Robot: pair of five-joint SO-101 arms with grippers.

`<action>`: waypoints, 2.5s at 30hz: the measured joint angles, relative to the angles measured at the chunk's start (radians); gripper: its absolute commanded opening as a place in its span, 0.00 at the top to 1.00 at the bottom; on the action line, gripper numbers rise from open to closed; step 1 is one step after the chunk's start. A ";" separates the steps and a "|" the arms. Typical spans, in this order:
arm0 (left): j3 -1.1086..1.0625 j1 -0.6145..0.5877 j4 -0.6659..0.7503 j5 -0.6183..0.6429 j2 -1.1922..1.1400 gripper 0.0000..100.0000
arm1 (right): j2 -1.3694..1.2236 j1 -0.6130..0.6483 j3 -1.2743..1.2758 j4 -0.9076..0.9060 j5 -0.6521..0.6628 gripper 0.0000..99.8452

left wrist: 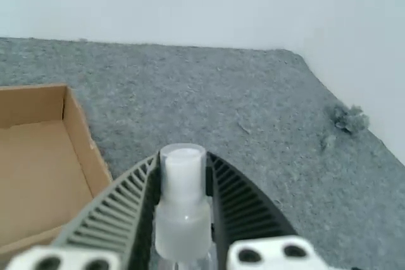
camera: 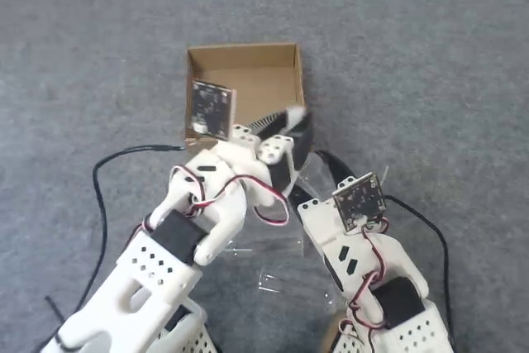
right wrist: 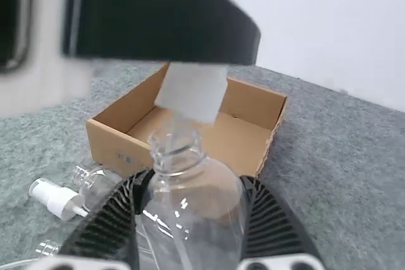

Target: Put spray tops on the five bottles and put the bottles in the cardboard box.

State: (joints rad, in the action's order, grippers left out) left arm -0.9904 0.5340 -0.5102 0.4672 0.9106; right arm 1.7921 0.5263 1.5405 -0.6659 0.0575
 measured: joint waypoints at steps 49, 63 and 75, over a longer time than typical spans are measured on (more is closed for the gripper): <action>0.041 0.095 -0.250 -0.158 0.029 0.73 | 0.003 -0.074 0.003 0.060 -0.097 0.99; 0.041 -0.054 -0.310 -0.164 0.341 0.74 | 0.000 -0.071 0.046 0.118 -0.097 0.99; -0.087 -0.224 -0.071 -0.164 0.361 0.84 | 0.000 -0.071 0.046 0.118 -0.097 0.99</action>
State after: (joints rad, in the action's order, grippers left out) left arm -1.0779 0.3099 -0.5808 0.3030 1.2712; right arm 1.7921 0.4557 1.5865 -0.5478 -0.0391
